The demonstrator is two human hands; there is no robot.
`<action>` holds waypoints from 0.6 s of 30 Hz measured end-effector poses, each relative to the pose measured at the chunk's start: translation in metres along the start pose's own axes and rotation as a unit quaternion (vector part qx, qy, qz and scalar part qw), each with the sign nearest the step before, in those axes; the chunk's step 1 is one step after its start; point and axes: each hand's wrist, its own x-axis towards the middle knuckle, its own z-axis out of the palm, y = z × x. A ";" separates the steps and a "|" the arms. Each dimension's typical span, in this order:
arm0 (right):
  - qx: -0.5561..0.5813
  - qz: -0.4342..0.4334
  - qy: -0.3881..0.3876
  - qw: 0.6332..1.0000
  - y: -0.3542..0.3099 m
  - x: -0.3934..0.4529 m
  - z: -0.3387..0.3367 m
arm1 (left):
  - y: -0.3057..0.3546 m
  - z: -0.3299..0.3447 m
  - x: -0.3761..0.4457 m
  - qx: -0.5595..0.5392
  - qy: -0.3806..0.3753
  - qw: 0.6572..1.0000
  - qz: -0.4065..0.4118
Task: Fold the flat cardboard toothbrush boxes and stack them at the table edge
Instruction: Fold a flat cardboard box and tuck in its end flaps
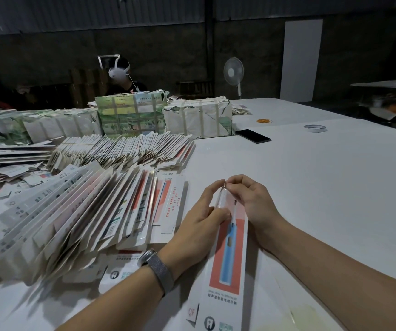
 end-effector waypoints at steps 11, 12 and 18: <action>0.006 -0.020 -0.010 1.000 0.001 -0.003 -0.003 | 0.004 0.001 -0.002 -0.020 0.002 1.000 -0.006; 0.012 -0.023 -0.011 1.000 0.001 -0.003 -0.003 | 0.004 0.001 -0.002 -0.027 0.005 1.000 -0.006; 0.035 -0.020 -0.016 0.999 0.002 -0.002 -0.002 | 0.006 0.000 -0.002 -0.037 0.007 0.999 -0.006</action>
